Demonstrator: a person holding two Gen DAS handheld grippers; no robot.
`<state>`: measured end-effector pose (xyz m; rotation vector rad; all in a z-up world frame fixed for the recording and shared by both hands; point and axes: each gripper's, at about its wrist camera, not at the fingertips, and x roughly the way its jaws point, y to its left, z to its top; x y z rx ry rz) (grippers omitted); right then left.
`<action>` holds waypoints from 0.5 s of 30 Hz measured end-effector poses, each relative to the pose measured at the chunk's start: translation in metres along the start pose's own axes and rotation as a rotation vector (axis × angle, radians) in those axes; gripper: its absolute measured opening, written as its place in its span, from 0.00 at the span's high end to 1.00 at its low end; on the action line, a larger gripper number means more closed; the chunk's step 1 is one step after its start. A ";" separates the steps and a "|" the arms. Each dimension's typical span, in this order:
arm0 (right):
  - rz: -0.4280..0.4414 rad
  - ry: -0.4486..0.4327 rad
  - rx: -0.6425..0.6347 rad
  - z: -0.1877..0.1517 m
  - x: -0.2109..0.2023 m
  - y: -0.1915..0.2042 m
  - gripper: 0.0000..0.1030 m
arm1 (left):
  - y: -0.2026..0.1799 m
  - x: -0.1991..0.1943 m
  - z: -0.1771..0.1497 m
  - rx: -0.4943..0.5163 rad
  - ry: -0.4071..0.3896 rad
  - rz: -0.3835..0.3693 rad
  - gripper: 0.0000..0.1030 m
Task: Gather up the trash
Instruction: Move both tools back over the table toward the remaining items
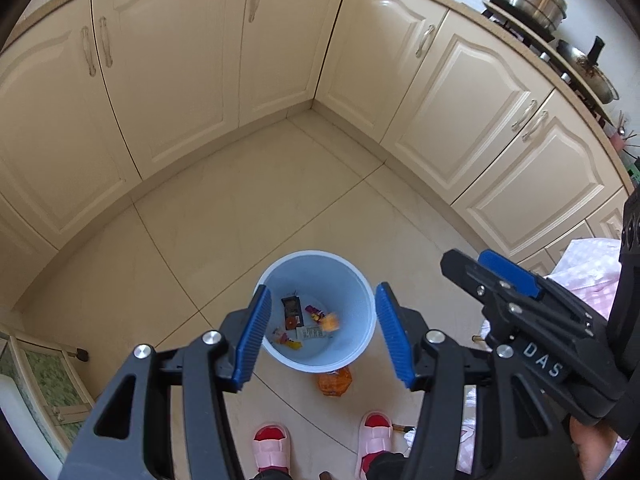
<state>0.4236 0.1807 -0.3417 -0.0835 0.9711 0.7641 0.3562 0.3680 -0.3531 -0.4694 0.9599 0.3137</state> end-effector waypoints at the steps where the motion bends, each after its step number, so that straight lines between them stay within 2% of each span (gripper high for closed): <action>1: -0.006 -0.014 0.003 -0.001 -0.011 -0.001 0.47 | -0.003 -0.006 -0.001 0.005 -0.007 -0.005 0.48; 7: -0.092 -0.125 0.009 -0.008 -0.092 -0.008 0.43 | -0.034 -0.059 -0.006 0.042 -0.081 -0.065 0.48; 10: -0.131 -0.201 0.013 -0.018 -0.149 -0.012 0.42 | -0.064 -0.091 -0.012 0.089 -0.122 -0.113 0.46; 15: -0.226 -0.309 0.044 -0.042 -0.241 -0.036 0.39 | -0.135 -0.143 -0.029 0.216 -0.184 -0.223 0.41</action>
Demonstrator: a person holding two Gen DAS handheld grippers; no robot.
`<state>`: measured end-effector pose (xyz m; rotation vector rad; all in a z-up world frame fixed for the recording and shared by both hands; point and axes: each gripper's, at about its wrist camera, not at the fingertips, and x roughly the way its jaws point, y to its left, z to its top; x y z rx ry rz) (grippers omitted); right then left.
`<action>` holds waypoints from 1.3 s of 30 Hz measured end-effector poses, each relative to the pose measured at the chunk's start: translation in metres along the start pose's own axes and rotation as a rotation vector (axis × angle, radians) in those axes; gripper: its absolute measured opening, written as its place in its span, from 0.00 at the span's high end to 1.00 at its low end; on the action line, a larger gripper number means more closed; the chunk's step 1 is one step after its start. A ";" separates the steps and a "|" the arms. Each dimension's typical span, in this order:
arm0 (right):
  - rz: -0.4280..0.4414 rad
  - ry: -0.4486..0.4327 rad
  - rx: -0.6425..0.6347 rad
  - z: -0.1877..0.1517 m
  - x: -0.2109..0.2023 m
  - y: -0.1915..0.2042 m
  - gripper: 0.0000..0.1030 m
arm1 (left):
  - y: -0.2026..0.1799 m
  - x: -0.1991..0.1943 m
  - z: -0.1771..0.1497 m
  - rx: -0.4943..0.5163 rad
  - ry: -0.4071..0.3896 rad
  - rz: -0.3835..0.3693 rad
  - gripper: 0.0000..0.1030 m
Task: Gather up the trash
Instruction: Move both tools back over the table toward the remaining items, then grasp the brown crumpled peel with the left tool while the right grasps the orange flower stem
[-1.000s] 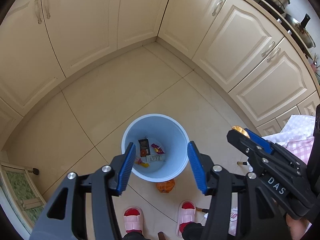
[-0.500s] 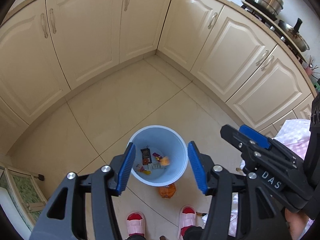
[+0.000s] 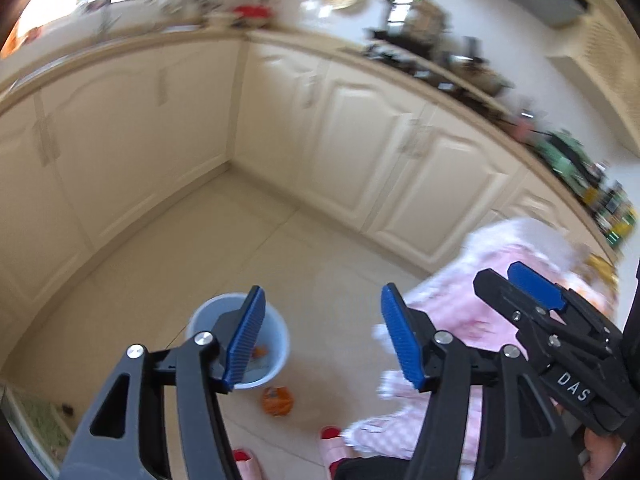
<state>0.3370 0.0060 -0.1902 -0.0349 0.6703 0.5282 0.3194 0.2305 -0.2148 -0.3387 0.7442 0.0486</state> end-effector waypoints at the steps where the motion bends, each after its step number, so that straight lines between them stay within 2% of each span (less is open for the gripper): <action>1: -0.017 -0.022 0.010 -0.001 -0.018 -0.013 0.39 | -0.014 -0.004 0.000 0.018 -0.004 -0.016 0.40; 4: -0.078 -0.061 0.058 -0.007 -0.066 -0.055 0.37 | -0.073 -0.011 -0.006 0.100 -0.002 -0.090 0.39; 8: -0.172 -0.101 0.109 -0.021 -0.122 -0.110 0.37 | -0.149 -0.008 -0.021 0.175 0.056 -0.213 0.39; 10: -0.246 -0.111 0.127 -0.033 -0.148 -0.139 0.37 | -0.191 -0.006 -0.032 0.225 0.093 -0.264 0.39; 13: -0.355 -0.106 0.142 -0.053 -0.174 -0.176 0.37 | -0.235 -0.002 -0.049 0.291 0.126 -0.309 0.39; 17: -0.399 -0.041 0.228 -0.086 -0.191 -0.231 0.37 | -0.287 0.005 -0.069 0.346 0.173 -0.335 0.39; 22: -0.405 0.066 0.259 -0.120 -0.190 -0.268 0.38 | -0.315 0.011 -0.081 0.386 0.210 -0.345 0.39; 24: -0.386 0.098 0.266 -0.129 -0.186 -0.276 0.47 | -0.322 0.014 -0.084 0.395 0.222 -0.344 0.39; 28: -0.368 0.139 0.257 -0.139 -0.178 -0.283 0.56 | -0.327 0.020 -0.087 0.402 0.241 -0.328 0.39; 29: -0.362 0.147 0.252 -0.137 -0.174 -0.285 0.63 | -0.327 0.021 -0.087 0.403 0.243 -0.320 0.39; 32: -0.346 0.156 0.232 -0.134 -0.168 -0.286 0.67 | -0.326 0.025 -0.086 0.389 0.247 -0.305 0.39; 35: -0.326 0.171 0.214 -0.131 -0.165 -0.288 0.90 | -0.323 0.029 -0.082 0.374 0.250 -0.296 0.39; 36: -0.317 0.172 0.213 -0.131 -0.166 -0.290 0.94 | -0.322 0.031 -0.081 0.369 0.250 -0.294 0.39; 39: -0.310 0.144 0.225 -0.133 -0.174 -0.293 0.95 | -0.320 0.036 -0.079 0.362 0.253 -0.284 0.39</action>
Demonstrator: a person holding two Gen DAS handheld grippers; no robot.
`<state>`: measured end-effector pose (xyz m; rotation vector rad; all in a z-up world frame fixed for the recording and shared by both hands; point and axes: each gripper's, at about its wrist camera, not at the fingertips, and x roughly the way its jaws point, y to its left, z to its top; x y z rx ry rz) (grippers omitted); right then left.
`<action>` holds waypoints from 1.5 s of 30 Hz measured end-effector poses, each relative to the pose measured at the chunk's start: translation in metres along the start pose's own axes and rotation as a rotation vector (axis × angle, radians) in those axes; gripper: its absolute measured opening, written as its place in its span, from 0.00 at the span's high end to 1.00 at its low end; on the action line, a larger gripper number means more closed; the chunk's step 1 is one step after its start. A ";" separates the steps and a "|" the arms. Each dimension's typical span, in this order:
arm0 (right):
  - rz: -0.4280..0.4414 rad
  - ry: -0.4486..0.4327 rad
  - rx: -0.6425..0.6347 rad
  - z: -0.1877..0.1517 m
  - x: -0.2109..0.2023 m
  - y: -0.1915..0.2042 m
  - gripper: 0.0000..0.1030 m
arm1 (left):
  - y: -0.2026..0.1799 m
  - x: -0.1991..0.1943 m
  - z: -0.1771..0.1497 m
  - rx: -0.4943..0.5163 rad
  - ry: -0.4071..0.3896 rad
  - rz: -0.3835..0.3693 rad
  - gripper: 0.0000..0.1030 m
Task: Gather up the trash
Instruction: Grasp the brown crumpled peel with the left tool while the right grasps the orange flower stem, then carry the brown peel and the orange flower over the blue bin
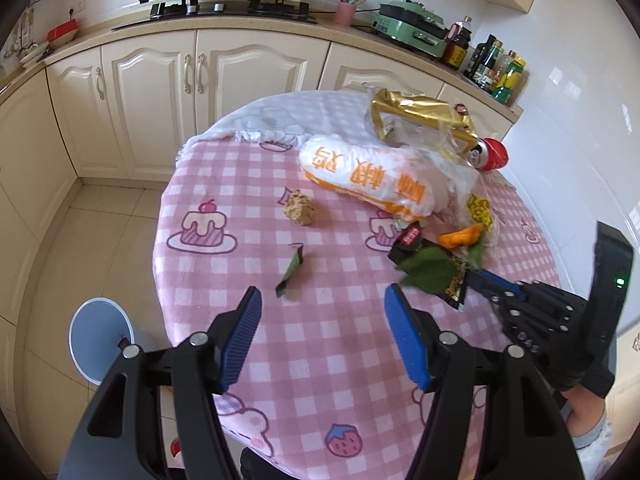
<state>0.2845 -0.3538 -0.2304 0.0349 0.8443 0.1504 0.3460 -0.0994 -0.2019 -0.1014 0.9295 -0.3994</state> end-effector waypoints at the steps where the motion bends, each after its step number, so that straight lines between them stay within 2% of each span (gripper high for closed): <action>1: 0.004 -0.012 0.006 -0.001 -0.004 -0.002 0.95 | 0.001 0.001 0.001 -0.003 0.001 0.002 0.39; 7: 0.075 -0.118 0.059 0.004 -0.040 -0.008 0.95 | 0.010 0.013 0.008 -0.024 0.007 0.013 0.39; 12: 0.095 -0.204 0.070 0.020 -0.056 -0.003 0.95 | 0.012 0.024 0.021 -0.027 0.000 0.029 0.39; 17: 0.120 -0.223 0.081 0.037 -0.048 0.003 0.95 | 0.012 0.038 0.041 -0.022 -0.016 0.045 0.39; 24: 0.139 -0.258 0.094 0.059 -0.032 0.016 0.95 | 0.007 0.066 0.059 0.022 0.001 0.091 0.40; 25: 0.140 -0.263 0.094 0.062 -0.031 0.018 0.95 | 0.005 0.070 0.061 0.031 0.006 0.095 0.45; 26: 0.144 -0.263 0.095 0.063 -0.029 0.020 0.95 | 0.004 0.075 0.061 0.037 0.019 0.092 0.58; 27: 0.146 -0.268 0.095 0.066 -0.029 0.021 0.95 | 0.004 0.081 0.062 0.040 0.040 0.084 0.63; 30: 0.146 -0.273 0.087 0.070 -0.028 0.026 0.95 | 0.002 0.085 0.062 0.068 0.031 0.109 0.73; 36: 0.129 -0.282 0.082 0.071 -0.031 0.030 0.95 | 0.003 0.074 0.056 0.074 0.004 0.079 0.77; 45: 0.132 -0.317 0.056 0.072 -0.052 0.056 0.95 | 0.004 0.013 0.053 0.066 -0.105 0.041 0.77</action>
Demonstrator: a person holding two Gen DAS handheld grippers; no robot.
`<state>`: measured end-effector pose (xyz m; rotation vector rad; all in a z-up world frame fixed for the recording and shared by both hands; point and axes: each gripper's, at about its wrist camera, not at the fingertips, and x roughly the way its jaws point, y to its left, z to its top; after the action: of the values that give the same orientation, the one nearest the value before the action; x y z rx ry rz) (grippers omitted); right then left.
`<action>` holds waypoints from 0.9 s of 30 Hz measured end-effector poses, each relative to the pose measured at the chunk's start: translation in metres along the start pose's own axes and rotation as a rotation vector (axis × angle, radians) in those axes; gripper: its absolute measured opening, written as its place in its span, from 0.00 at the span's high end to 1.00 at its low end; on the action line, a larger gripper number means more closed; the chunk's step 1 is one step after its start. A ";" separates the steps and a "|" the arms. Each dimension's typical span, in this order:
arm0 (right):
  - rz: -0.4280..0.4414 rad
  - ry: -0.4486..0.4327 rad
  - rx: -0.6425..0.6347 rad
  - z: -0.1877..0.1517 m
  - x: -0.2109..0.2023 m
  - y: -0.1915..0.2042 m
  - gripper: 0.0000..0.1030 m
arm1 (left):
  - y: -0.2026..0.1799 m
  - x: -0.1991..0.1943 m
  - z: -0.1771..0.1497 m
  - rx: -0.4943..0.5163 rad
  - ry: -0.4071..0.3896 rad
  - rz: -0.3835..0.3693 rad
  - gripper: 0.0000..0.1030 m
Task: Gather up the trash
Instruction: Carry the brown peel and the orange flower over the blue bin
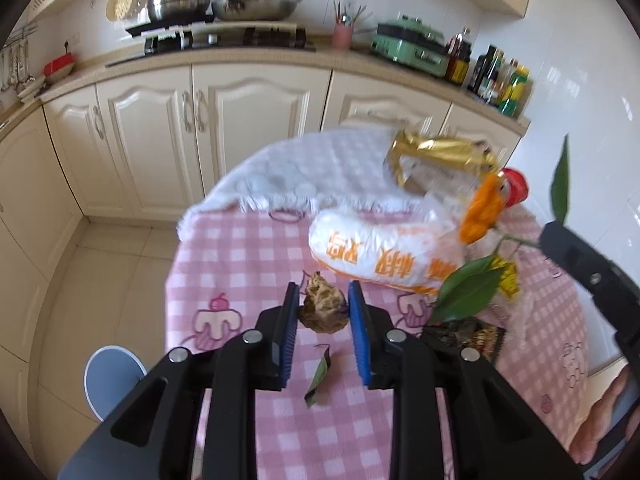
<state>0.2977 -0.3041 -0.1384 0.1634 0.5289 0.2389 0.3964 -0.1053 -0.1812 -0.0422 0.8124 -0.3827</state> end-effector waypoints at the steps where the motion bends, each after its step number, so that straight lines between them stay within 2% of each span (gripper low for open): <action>1: 0.005 -0.005 -0.008 0.001 -0.003 0.005 0.95 | 0.001 -0.007 0.000 -0.003 -0.012 -0.003 0.77; 7: 0.045 -0.023 -0.061 0.006 -0.011 0.046 0.95 | 0.019 -0.054 -0.005 -0.023 -0.084 -0.015 0.77; 12: 0.105 -0.013 -0.111 0.008 -0.002 0.094 0.95 | 0.062 -0.088 -0.017 -0.076 -0.130 0.014 0.77; 16: 0.175 0.019 -0.166 0.006 0.022 0.148 0.95 | 0.112 -0.106 -0.031 -0.139 -0.146 0.058 0.77; 19: 0.233 0.057 -0.205 0.000 0.048 0.192 0.95 | 0.167 -0.115 -0.049 -0.214 -0.139 0.115 0.77; 24: 0.338 0.152 -0.258 -0.019 0.109 0.265 0.95 | 0.251 -0.117 -0.078 -0.335 -0.101 0.186 0.77; 27: 0.378 0.214 -0.288 -0.038 0.147 0.302 0.95 | 0.302 -0.107 -0.100 -0.406 -0.051 0.234 0.77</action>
<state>0.3456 0.0288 -0.1760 -0.0454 0.6674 0.7024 0.3543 0.2243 -0.2307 -0.3312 0.8236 0.0083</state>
